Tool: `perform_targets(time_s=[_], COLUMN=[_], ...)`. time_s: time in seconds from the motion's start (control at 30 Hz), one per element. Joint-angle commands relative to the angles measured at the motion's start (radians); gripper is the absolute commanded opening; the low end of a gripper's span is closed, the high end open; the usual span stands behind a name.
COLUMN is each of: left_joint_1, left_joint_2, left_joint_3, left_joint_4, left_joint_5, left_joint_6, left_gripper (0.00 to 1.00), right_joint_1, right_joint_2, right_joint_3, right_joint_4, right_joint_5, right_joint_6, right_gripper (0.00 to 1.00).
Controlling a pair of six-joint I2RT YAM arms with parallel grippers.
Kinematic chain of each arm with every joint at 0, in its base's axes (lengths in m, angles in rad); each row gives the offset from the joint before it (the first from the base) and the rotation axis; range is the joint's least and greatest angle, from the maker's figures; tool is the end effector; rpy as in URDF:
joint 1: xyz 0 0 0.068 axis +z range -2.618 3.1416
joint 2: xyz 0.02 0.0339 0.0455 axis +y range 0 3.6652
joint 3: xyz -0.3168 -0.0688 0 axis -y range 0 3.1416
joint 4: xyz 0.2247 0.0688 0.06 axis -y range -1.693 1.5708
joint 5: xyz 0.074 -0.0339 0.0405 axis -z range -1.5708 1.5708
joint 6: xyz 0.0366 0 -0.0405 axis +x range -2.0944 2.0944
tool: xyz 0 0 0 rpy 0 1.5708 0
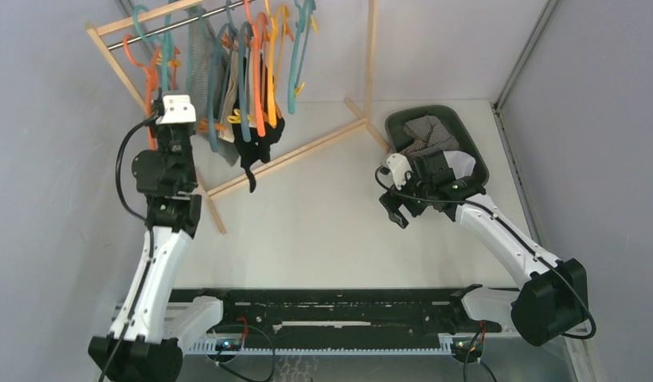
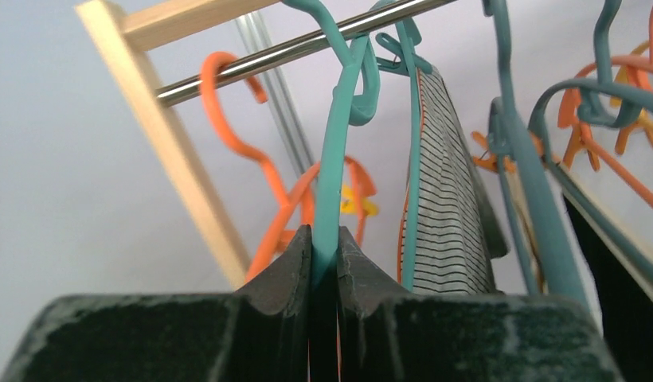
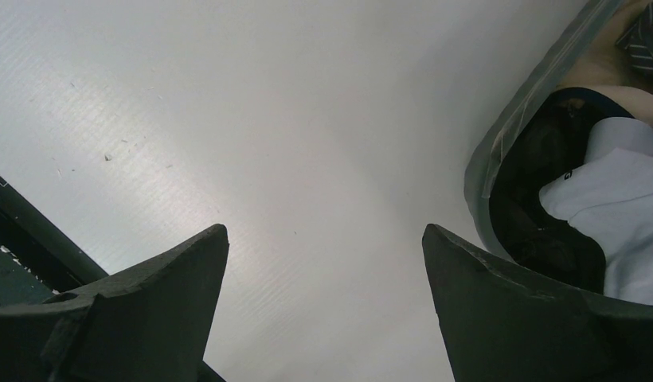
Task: Remove the underwear clipped to the hanger
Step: Pick up the hanger from the clothesline, then remove the underwear from the hanger.
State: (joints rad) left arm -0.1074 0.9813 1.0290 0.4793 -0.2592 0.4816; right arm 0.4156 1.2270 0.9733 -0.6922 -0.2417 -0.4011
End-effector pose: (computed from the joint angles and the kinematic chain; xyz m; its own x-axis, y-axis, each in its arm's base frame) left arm 0.1601 -0.0078 0.5025 0.3891 0.4084 -0.8257 -0.3350 0.8977 0.2861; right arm 0.1885 0.0927 0.3246 -0.4800 -0.6262 -0.6144 -0.7685 0.6379 -0.0497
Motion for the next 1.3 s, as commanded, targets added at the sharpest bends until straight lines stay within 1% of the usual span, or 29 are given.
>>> perform_targets(time_s=[0.0,0.1,0.33,0.43,0.57,0.67,0.83,0.97,1.1,1.17,1.27], left_joint_1=[-0.003,-0.003,-0.003,-0.002,-0.003,-0.002,-0.002,-0.003,-0.002,-0.001,0.000], left_joint_2=[-0.184,-0.263,-0.380,-0.424,-0.495,-0.534,-0.569,-0.560,-0.539,-0.535,-0.533], left_joint_3=[-0.011,0.003,0.119,0.159,0.221,0.288,0.404,0.504,0.586,0.606,0.613], left_joint_4=[-0.068,-0.262,-0.719,-0.876,-1.081,-1.263,-1.537,-1.687,-1.799,-1.842,-1.893], left_joint_5=[-0.035,-0.013,0.021,0.026,0.073,0.129,0.179,0.136,0.072,0.111,0.242], left_joint_6=[0.067,0.080,0.061,0.052,0.031,0.058,0.098,0.124,0.176,0.223,0.295], left_gripper=[0.00,0.00,0.00,0.00,0.00,0.00,0.00,0.00,0.00,0.00,0.00], right_joint_1=[0.009,0.009,0.010,0.011,0.011,0.011,0.011,0.012,0.016,0.021,0.028], right_joint_2=[-0.013,-0.017,-0.028,-0.032,-0.037,-0.049,-0.074,-0.086,-0.086,-0.098,-0.127], right_joint_3=[0.003,0.003,0.002,0.002,0.003,0.002,0.002,0.004,0.024,0.025,0.034], right_joint_4=[0.020,0.020,0.019,0.019,0.019,0.018,0.017,0.016,-0.014,-0.024,-0.051], right_joint_5=[-0.005,-0.012,-0.019,-0.024,-0.028,-0.044,-0.114,-0.157,-0.166,-0.178,-0.217], right_joint_6=[-0.005,-0.003,-0.003,-0.004,-0.003,-0.003,-0.002,-0.001,-0.002,-0.010,-0.048], right_gripper=[0.91,0.90,0.90,0.90,0.90,0.90,0.91,0.91,0.91,0.90,0.90])
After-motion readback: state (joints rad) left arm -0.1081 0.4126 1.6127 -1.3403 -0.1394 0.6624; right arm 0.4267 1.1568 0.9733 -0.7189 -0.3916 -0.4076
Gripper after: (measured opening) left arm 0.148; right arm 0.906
